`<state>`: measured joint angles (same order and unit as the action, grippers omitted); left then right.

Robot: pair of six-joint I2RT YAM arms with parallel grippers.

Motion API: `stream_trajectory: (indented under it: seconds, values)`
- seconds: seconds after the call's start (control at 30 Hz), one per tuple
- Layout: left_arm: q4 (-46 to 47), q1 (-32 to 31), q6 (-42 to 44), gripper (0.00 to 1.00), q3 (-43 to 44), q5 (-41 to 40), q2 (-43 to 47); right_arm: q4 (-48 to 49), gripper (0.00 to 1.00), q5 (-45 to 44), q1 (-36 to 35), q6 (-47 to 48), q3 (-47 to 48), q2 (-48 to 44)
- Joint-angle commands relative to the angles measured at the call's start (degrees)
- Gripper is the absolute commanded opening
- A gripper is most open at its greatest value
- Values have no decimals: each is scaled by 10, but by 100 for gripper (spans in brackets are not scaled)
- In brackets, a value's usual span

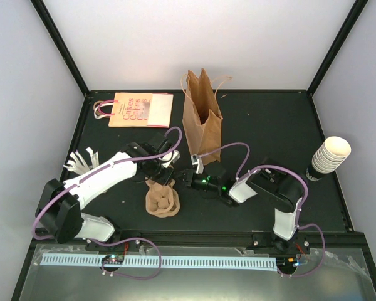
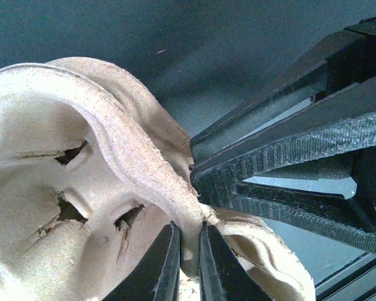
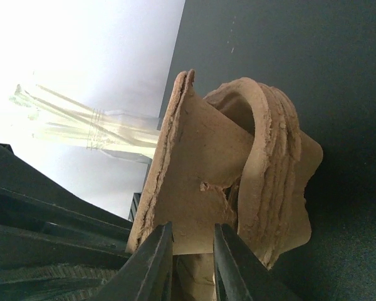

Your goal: Pack the takeout coffee

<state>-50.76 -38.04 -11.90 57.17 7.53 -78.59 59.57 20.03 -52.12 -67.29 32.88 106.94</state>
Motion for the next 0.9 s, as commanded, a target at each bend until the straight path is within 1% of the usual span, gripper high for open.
stream_trajectory:
  seconds: [0.0,0.17,0.43,0.7,0.87]
  values:
    - [-1,-6,9,8,2,7,13,11,23,-9,3,5,8,-9]
    - [-14,-6,5,8,15,4,23,-1,23,-14,3,14,4,-23]
    - [-34,-6,-2,9,43,2,38,-50,23,-18,3,46,0,-57]
    - [-8,-6,-11,8,31,3,33,-28,24,15,1,50,-41,-77]
    - [-4,-6,-21,8,34,-5,34,-12,30,39,-6,67,-83,-104]
